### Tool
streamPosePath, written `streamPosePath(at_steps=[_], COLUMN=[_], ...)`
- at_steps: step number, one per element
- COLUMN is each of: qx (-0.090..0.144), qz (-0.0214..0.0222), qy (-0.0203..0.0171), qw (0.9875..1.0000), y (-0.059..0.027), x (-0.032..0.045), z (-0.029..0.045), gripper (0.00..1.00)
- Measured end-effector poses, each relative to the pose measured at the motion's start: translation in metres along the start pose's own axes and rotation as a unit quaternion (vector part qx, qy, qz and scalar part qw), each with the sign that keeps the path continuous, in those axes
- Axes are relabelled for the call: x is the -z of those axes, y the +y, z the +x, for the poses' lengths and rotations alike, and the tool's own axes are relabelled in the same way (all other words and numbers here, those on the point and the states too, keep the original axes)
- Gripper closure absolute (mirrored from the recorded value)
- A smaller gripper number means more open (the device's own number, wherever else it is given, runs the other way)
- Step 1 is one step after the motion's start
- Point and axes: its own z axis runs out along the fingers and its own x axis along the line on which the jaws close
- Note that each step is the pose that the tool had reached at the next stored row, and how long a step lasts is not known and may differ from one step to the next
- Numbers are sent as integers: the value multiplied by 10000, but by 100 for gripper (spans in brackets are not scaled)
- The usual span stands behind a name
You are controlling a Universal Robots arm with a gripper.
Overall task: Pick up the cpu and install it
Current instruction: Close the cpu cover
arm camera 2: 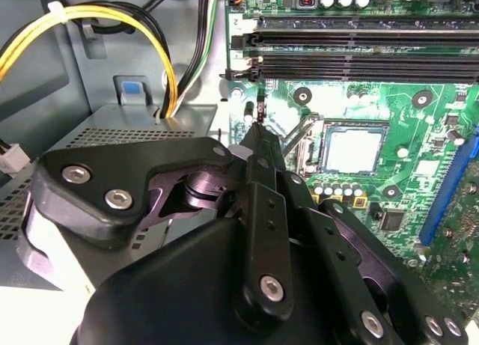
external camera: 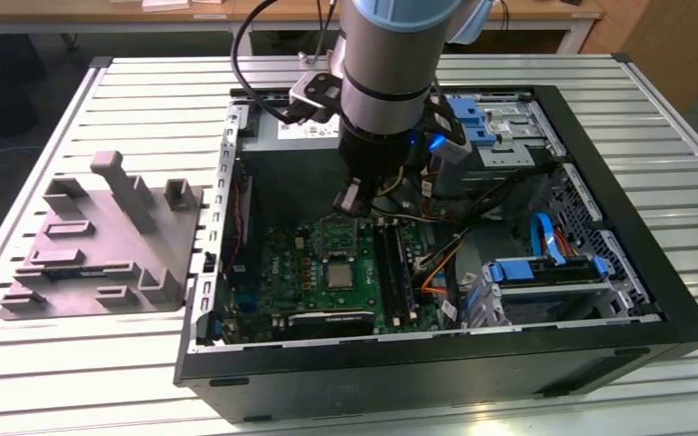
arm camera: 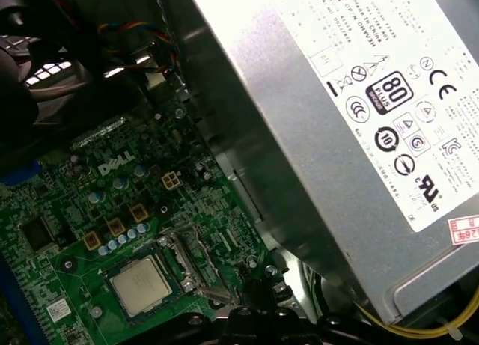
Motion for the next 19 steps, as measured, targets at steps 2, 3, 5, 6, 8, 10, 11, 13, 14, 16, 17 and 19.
streamPosePath(at_steps=[2, 3, 5, 6, 8, 10, 11, 13, 14, 16, 17, 19], qx=[68, 79, 87, 88, 90, 96, 105, 133, 147, 174, 186, 208], qz=[-5, -6, -7, -7, -7, -8, -8, -11, -12, -14, -15, -16], qy=[7, 8, 9, 9, 8, 9, 10, 12, 14, 17, 19, 21], qw=[10000, 10000, 10000, 10000, 10000, 10000, 9999, 9999, 9999, 9998, 9998, 9998], y=[0, 0, 1, 2, 3, 3, 4, 4, 4, 4, 5, 5], x=[0, 0, 15, 21, 27, 33, 35, 37, 38, 39, 40, 41], z=[0, 0, -1, -1, -2, -2, -3, -3, -3, -2, -2, -3], gripper=[89, 89, 89, 89, 89, 89, 89, 89, 89, 89, 89, 89])
